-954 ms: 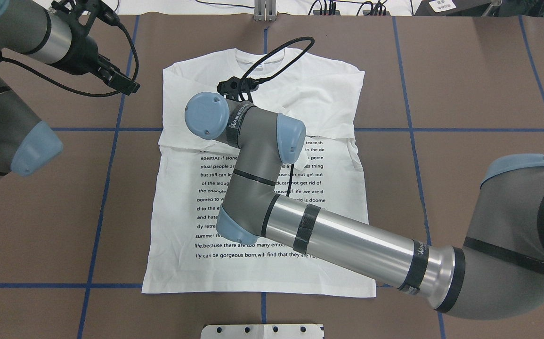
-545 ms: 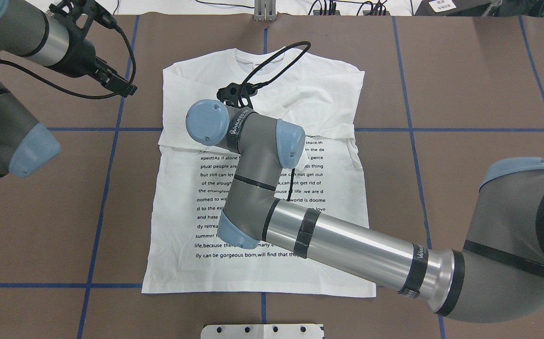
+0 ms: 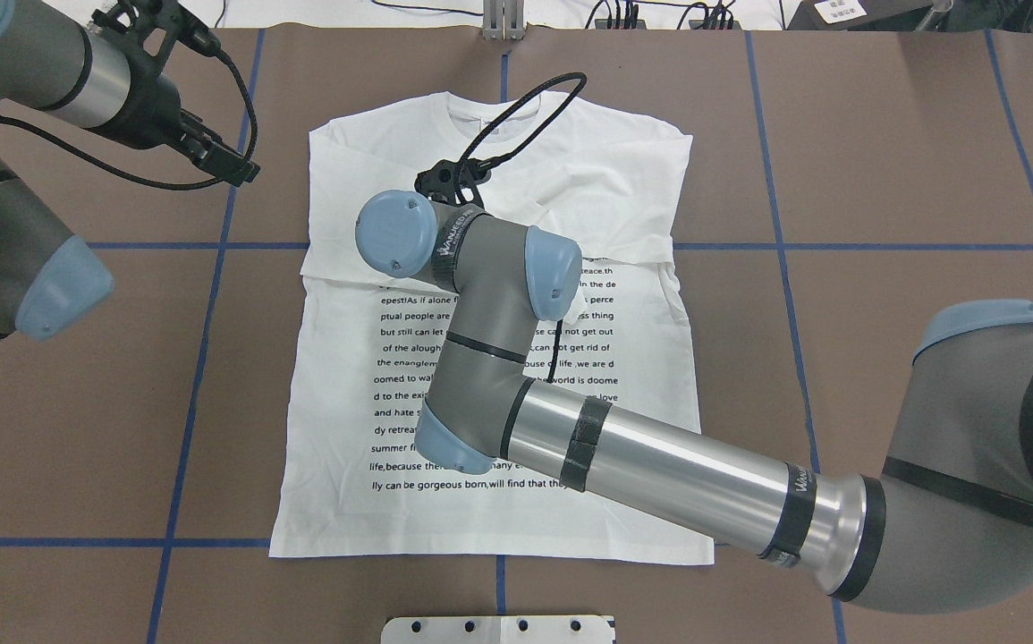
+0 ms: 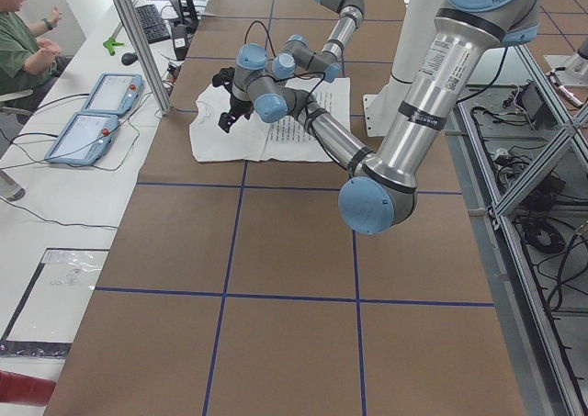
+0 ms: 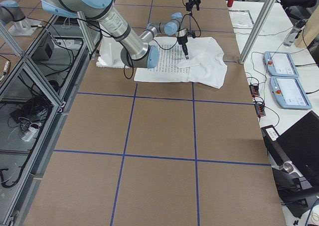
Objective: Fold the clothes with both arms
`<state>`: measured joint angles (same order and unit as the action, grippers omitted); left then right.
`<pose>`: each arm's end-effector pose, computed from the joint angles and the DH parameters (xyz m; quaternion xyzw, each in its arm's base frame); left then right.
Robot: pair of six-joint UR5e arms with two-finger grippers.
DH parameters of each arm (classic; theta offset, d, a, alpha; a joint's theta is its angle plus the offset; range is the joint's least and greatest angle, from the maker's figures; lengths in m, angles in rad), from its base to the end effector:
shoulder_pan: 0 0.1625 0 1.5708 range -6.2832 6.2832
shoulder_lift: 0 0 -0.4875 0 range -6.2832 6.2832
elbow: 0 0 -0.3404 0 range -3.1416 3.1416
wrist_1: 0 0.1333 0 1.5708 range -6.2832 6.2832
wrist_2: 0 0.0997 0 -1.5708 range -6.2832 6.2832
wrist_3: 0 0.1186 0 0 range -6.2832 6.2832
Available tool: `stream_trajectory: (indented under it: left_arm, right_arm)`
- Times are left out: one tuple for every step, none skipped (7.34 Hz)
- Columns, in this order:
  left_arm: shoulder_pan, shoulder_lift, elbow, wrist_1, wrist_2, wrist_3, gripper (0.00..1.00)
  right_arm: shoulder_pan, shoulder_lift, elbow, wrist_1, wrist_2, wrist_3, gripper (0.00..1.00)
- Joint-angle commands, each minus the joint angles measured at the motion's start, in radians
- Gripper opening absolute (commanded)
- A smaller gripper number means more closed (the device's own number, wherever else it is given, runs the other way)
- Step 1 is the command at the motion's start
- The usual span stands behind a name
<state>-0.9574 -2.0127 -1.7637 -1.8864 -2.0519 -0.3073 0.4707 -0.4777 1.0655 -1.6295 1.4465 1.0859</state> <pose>0.2963 -0.5571 0.3813 0.3040 0.3872 0.2394 0.8369 -0.7008 -0.5227 0.2491 0.1732 -0.2042 0.0094 0.9634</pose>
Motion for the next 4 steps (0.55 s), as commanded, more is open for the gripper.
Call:
stream_trajectory:
  left_arm:
    - [0.002, 0.000, 0.000, -0.008, -0.001, -0.003, 1.00]
    - [0.002, 0.000, 0.001, -0.008, -0.001, -0.003, 1.00]
    - [0.002, 0.000, 0.000, -0.010, -0.001, -0.003, 1.00]
    - [0.003, 0.000, 0.000, -0.010, -0.001, -0.003, 1.00]
  right_arm:
    - [-0.001, -0.033, 0.043, -0.026, 0.000, -0.004, 0.19]
    - [-0.001, -0.032, 0.047, -0.026, 0.000, -0.003, 0.00]
    - [0.000, -0.032, 0.062, -0.027, 0.000, -0.003, 0.00]
    - [0.005, -0.033, 0.071, -0.047, 0.000, -0.003, 0.00]
